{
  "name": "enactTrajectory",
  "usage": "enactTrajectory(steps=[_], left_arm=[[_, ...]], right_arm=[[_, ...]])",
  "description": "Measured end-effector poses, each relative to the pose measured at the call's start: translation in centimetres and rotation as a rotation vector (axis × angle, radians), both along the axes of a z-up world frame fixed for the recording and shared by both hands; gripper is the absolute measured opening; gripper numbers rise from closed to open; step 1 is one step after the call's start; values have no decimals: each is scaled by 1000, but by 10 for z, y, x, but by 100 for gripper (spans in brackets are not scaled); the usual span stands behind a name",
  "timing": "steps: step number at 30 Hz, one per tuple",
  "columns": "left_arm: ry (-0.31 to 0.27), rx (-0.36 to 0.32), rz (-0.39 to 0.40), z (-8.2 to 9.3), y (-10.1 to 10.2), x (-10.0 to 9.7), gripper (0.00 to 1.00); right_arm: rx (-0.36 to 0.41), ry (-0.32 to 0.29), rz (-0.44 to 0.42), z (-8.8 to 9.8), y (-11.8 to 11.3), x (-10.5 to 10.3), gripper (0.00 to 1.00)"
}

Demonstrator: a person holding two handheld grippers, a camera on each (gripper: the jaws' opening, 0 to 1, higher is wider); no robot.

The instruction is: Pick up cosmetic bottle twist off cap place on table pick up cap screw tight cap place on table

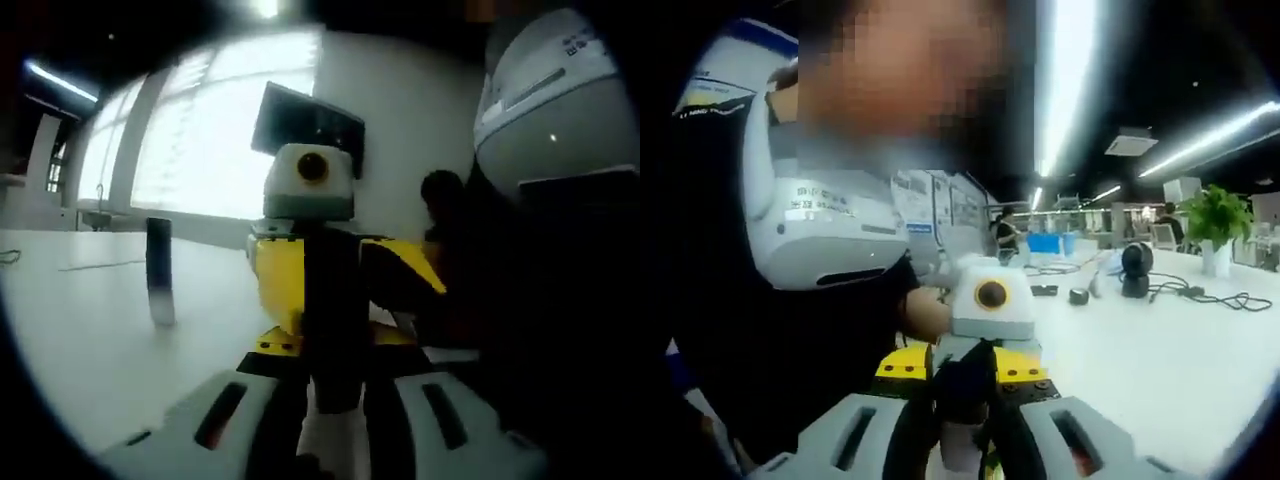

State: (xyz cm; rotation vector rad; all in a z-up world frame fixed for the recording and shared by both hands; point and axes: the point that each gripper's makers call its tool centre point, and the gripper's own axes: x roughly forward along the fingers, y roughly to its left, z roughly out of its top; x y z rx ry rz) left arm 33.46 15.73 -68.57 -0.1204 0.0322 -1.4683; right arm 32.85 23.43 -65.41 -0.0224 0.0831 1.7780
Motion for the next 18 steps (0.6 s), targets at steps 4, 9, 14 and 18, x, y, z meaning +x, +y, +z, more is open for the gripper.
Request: enactTrajectory(steps=[4, 9, 14, 18], left_arm=[[24, -29, 15, 5, 3, 6, 10], [-1, -35, 84, 7, 6, 19, 10], [-34, -19, 171, 4, 10, 36, 10], [-49, -24, 244, 6, 15, 49, 10]], right_arm=[[59, 19, -94, 8, -3, 16, 36], [125, 32, -225, 16, -9, 29, 36], [142, 11, -395, 17, -20, 52, 38], [173, 7, -524, 21, -26, 63, 38]])
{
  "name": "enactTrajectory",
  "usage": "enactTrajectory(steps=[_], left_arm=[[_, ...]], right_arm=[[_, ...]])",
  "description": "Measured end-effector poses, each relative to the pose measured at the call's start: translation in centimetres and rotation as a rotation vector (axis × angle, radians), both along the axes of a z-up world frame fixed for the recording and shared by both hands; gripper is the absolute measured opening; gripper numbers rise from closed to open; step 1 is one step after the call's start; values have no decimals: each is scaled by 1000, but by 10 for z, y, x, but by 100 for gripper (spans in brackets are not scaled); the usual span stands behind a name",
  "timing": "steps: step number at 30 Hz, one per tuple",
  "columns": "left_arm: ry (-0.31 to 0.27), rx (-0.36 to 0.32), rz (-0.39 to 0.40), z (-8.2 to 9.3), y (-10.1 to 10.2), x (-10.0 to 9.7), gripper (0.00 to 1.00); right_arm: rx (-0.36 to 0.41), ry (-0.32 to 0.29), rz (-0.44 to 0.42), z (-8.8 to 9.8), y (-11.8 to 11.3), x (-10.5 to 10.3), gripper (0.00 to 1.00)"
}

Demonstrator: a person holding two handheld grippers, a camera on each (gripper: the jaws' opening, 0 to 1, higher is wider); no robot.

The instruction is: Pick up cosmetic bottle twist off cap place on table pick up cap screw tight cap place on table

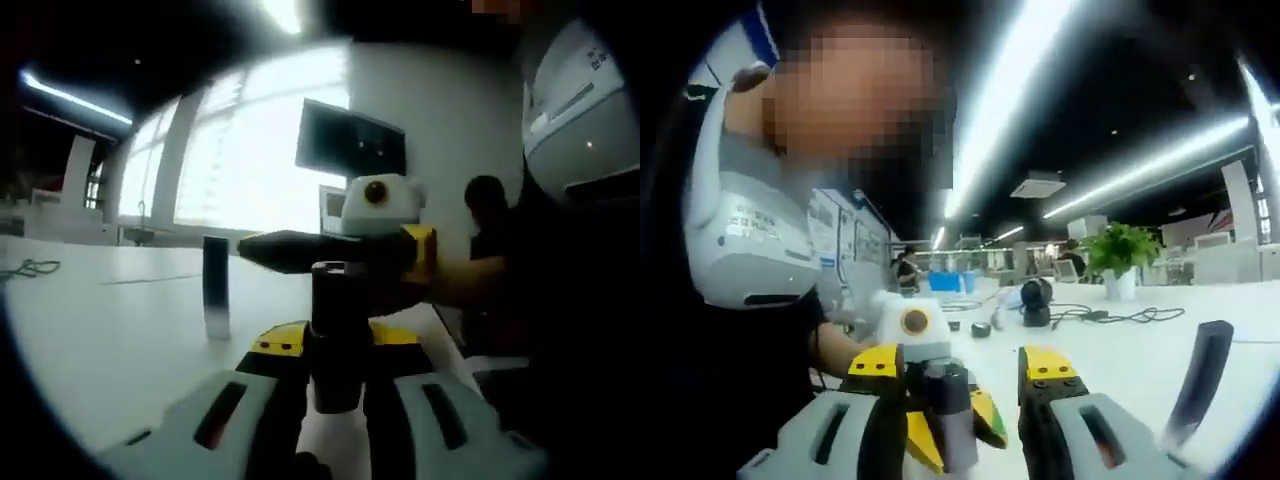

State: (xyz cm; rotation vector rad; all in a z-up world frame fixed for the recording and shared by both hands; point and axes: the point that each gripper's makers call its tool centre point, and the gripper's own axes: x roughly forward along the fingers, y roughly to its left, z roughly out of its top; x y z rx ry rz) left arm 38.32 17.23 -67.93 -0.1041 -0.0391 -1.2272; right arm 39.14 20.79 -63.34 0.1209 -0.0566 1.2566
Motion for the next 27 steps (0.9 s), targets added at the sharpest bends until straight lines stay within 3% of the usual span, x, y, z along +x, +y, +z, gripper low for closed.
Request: enactTrajectory(steps=[4, 6, 8, 10, 14, 16, 19, 22, 25, 27], left_arm=[[-5, -8, 116, 2, 10, 19, 10], [-33, 39, 194, -3, 15, 31, 10], [-24, 41, 235, -4, 19, 39, 10], [-10, 28, 255, -3, 22, 43, 10], [-5, 37, 280, -5, 24, 47, 10], [-12, 57, 292, -7, 24, 48, 10], [-17, 61, 303, -8, 26, 50, 10], [-10, 72, 336, -10, 30, 55, 10], [-4, 71, 344, -11, 32, 57, 10], [-5, 75, 348, -11, 32, 57, 10]], right_arm=[[56, -5, -94, 9, -5, 1, 38], [79, -6, -149, 14, -7, 4, 38], [83, 32, -164, 12, -7, 1, 33], [87, 37, -246, 13, -12, 9, 29], [46, 23, -293, 8, -5, 9, 30], [15, 25, -361, 3, -4, 14, 29], [23, 60, -450, -1, -2, 20, 27], [-32, 33, -545, -7, -5, 25, 26], [19, 98, -604, -9, -2, 26, 25], [-44, 58, -638, -14, -3, 27, 23]])
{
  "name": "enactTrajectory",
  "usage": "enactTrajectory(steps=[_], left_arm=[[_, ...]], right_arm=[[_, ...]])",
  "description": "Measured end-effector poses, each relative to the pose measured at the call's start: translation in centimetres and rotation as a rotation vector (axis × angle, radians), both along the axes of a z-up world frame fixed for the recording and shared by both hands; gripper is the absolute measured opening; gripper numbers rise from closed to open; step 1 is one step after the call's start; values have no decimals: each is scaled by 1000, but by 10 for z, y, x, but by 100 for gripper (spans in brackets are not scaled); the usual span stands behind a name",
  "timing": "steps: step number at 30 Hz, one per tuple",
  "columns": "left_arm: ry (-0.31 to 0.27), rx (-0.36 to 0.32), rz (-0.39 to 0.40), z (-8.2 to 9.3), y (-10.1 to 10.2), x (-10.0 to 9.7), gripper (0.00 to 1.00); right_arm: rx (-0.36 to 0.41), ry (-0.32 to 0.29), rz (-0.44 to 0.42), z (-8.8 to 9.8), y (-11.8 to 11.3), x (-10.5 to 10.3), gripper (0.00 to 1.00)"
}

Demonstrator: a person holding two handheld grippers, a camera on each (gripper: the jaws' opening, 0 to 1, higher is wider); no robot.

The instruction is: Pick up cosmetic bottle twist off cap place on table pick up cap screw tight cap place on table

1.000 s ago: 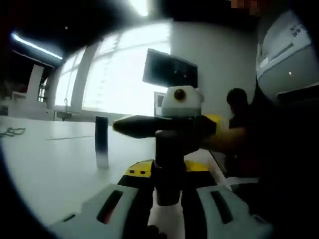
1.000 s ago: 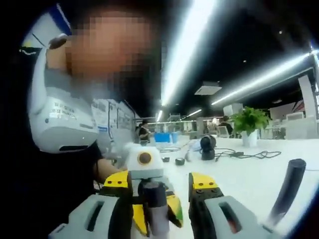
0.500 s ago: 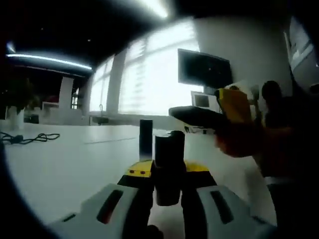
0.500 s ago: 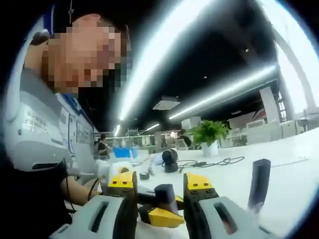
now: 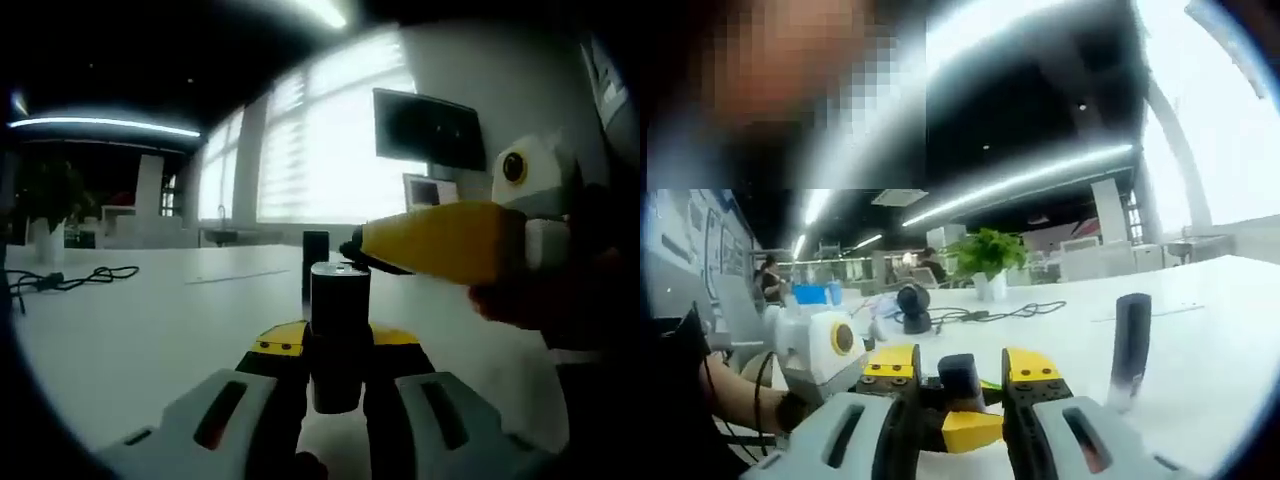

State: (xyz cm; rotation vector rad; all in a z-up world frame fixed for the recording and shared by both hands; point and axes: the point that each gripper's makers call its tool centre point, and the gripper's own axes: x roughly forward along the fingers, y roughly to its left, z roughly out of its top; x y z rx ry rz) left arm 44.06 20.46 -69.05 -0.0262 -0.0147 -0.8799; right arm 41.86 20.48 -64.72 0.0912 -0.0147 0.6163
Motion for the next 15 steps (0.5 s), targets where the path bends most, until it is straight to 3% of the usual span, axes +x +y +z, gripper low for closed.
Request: enactTrajectory(steps=[4, 8, 15], left_arm=[[-9, 20, -8, -2, -2, -1, 10], [-6, 24, -4, -3, -1, 0, 10], [-23, 52, 12, -5, 0, 3, 10]], right_arm=[[-19, -4, -35, -2, 7, 2, 22], [-97, -31, -63, -4, 9, 3, 18], [-135, -30, -83, -8, 12, 3, 11]])
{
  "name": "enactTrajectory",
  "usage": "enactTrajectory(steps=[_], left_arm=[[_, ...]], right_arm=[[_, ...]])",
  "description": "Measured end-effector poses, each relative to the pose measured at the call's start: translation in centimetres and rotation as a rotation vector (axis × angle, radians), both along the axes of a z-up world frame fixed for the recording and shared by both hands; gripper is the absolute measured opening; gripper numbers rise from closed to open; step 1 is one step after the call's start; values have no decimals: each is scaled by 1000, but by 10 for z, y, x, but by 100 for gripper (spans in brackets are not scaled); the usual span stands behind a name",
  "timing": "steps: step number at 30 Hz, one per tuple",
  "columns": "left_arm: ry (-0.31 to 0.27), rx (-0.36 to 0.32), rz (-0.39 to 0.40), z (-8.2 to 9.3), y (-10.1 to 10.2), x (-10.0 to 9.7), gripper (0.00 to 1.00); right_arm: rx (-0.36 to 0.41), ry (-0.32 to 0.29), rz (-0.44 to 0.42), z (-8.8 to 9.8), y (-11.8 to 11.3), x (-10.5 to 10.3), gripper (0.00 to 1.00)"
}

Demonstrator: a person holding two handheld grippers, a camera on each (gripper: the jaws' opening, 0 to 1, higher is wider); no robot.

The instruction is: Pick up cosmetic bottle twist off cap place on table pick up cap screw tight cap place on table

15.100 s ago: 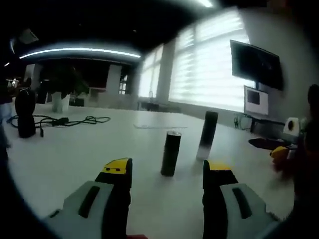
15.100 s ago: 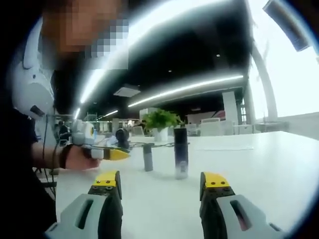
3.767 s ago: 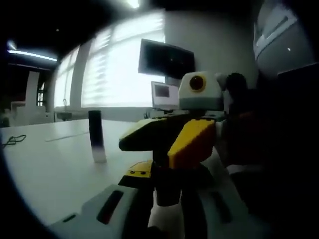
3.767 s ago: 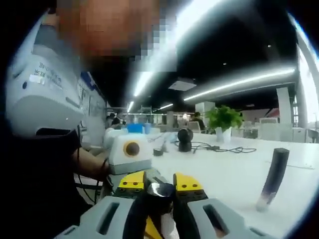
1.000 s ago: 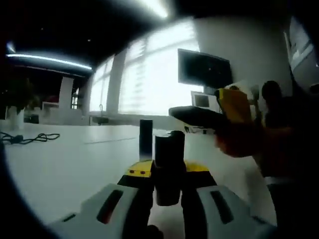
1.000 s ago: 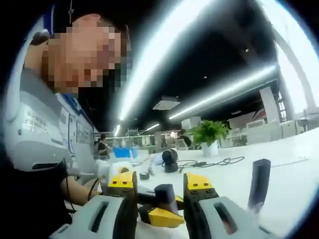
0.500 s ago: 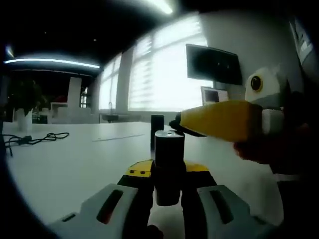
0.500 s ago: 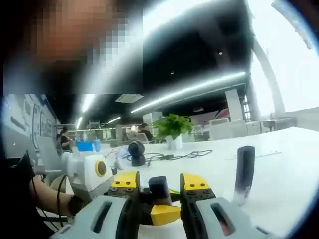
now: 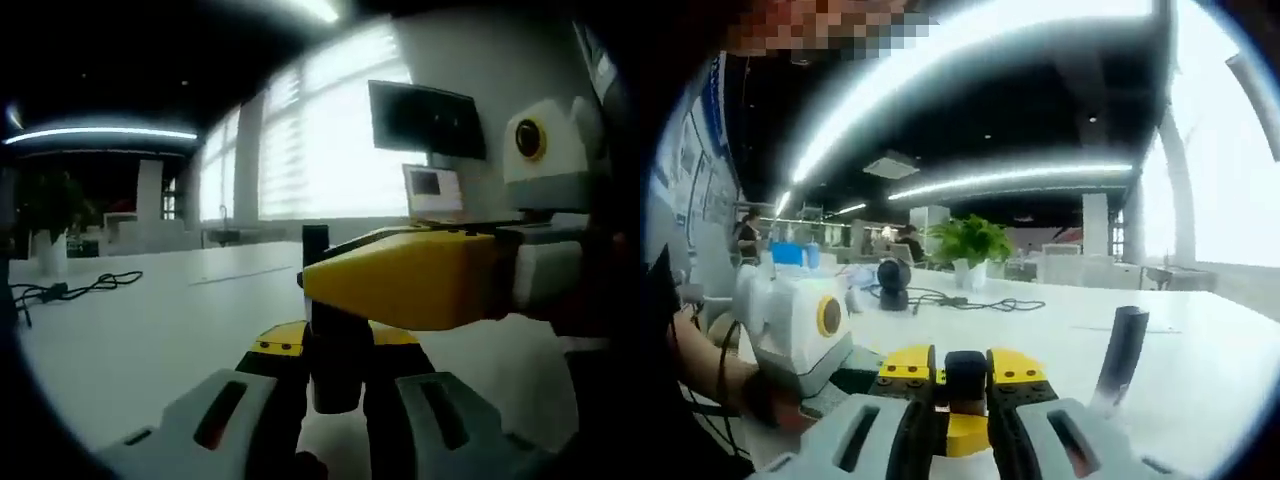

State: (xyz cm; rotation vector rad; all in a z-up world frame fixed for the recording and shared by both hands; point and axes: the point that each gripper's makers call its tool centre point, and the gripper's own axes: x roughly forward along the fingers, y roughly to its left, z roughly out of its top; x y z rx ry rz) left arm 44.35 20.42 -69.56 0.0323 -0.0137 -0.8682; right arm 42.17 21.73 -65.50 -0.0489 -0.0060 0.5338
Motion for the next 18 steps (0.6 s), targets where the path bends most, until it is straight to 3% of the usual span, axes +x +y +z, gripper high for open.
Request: enactTrajectory(steps=[11, 18], left_arm=[[4, -2, -7, -1, -2, 0, 10], [4, -5, -12, -1, -3, 0, 10]], right_arm=[[5, 37, 11, -6, 0, 5, 9], [1, 25, 17, -5, 0, 4, 9]])
